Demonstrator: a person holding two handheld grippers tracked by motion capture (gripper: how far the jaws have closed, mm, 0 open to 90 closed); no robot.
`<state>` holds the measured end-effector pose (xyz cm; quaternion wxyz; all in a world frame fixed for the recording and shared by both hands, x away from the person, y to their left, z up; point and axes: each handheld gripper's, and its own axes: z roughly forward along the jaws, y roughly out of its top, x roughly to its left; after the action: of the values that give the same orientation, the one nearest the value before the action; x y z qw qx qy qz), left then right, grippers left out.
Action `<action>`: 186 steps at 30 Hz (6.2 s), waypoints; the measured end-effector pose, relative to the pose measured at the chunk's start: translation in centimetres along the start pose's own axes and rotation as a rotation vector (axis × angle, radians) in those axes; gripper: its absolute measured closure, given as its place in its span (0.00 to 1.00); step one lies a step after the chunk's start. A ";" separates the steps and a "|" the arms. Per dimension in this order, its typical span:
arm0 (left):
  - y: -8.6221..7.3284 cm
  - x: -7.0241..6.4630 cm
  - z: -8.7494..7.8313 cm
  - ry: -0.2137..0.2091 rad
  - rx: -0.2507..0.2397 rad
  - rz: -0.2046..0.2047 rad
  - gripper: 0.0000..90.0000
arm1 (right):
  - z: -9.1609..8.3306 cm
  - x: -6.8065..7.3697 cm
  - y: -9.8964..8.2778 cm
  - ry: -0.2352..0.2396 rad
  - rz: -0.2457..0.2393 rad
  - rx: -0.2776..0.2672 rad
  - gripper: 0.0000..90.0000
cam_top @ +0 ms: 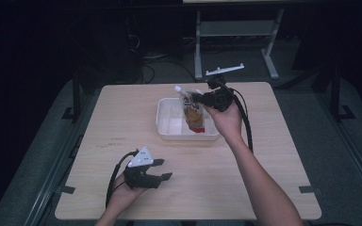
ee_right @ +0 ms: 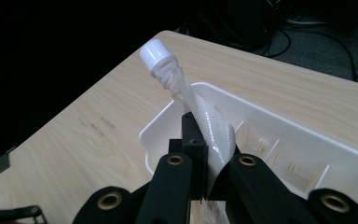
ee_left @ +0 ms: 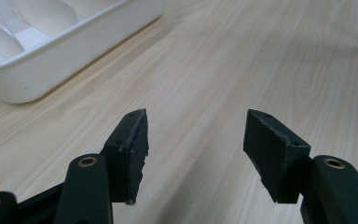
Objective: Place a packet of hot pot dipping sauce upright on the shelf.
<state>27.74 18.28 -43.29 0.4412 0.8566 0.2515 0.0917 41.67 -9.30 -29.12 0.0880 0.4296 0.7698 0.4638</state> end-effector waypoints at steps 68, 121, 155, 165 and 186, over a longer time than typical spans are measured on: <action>-0.3 0.7 -0.8 0.028 -0.037 -0.036 0.44 | 13.1 2.3 4.0 -0.008 0.170 0.098 0.96; -0.2 0.8 -0.9 0.043 -0.036 -0.013 0.42 | 9.8 0.2 -0.8 0.080 0.070 0.199 0.77; -0.3 0.9 -0.8 0.050 -0.026 -0.018 0.41 | 2.0 -1.8 -3.9 0.183 0.034 0.147 0.66; -0.3 0.7 -0.6 0.048 -0.019 -0.015 0.41 | 0.8 -2.9 -5.3 0.197 0.040 0.156 0.61; -0.3 0.8 -0.6 0.055 -0.022 -0.020 0.40 | -3.5 -3.1 -9.1 0.167 -0.056 0.162 0.53</action>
<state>28.11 19.32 -43.23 0.4445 0.8462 0.2709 0.1135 36.47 -15.64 -35.16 0.0016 0.3737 0.8210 0.4317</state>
